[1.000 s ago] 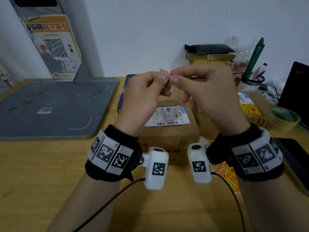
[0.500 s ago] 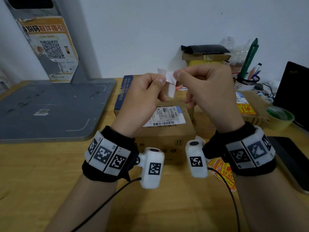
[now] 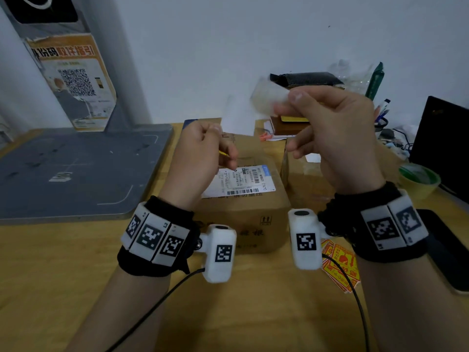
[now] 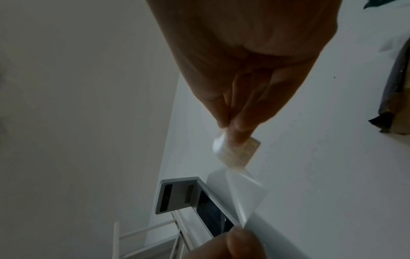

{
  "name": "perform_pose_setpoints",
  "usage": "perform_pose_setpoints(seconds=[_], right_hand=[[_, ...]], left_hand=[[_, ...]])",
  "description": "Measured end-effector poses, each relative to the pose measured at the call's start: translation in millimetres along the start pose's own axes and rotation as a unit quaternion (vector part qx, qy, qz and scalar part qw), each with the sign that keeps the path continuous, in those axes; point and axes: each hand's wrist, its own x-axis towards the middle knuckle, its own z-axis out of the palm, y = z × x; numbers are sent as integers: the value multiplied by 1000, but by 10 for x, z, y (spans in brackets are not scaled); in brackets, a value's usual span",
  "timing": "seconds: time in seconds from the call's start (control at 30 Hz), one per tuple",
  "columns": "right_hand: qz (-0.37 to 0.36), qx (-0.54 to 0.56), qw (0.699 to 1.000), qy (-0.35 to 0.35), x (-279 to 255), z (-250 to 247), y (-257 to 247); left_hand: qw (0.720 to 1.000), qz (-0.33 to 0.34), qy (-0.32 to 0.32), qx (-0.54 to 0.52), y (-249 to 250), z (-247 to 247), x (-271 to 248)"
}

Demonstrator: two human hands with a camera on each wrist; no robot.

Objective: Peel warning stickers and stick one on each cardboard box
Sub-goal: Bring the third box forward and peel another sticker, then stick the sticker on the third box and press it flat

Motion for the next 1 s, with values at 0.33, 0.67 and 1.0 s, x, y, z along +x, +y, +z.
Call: perform_pose_setpoints(seconds=[0.33,0.67,1.0], right_hand=[[-96,-159,983,-1,-18,-57,4],[-42,-199,977,-67,-56,-51,-35],[17,-175,975,-136,-51,-5,-2]], left_hand=[[987,-8,-132,94,-14,303,-174],[973,17,-201,115,-25,251,-163],[998,-38,-15,-43,62,-97,18]])
